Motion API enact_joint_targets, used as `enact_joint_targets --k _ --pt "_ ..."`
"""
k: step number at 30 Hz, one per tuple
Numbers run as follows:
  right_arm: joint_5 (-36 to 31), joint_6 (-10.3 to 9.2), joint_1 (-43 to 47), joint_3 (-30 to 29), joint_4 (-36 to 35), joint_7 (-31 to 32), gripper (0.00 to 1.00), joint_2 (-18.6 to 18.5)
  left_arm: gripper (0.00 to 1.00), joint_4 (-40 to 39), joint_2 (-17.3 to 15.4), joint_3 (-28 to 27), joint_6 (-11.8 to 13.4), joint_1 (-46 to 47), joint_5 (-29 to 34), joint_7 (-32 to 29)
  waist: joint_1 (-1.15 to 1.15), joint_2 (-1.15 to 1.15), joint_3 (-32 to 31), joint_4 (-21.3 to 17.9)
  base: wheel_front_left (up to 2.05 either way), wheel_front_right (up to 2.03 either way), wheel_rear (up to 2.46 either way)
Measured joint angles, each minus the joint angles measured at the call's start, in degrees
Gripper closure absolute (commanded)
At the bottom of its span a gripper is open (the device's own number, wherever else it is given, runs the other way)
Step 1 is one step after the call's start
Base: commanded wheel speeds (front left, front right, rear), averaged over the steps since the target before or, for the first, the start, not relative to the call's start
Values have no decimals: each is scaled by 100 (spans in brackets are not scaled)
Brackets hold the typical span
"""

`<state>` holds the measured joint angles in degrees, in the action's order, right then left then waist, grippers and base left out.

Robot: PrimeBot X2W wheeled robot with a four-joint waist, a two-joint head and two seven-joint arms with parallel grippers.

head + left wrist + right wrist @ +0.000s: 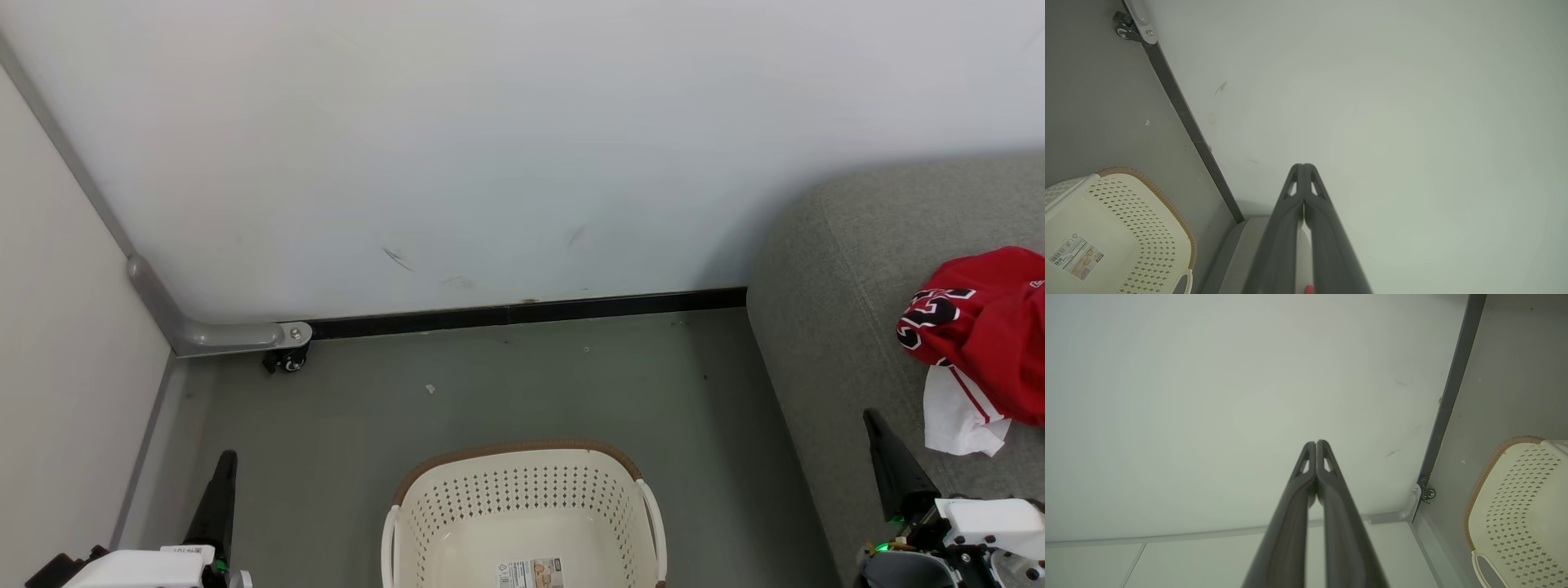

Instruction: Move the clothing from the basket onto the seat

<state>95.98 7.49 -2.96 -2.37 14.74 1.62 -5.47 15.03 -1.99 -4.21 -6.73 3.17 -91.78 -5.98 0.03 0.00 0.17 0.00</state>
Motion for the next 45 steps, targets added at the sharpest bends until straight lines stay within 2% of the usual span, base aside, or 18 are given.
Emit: enact_joint_targets --k 45 --pt "0 0 -23 -35 21 15 100 1 100 74 3 -20 -5 10 0 -1 -2 0 -1 0 0 0 0"
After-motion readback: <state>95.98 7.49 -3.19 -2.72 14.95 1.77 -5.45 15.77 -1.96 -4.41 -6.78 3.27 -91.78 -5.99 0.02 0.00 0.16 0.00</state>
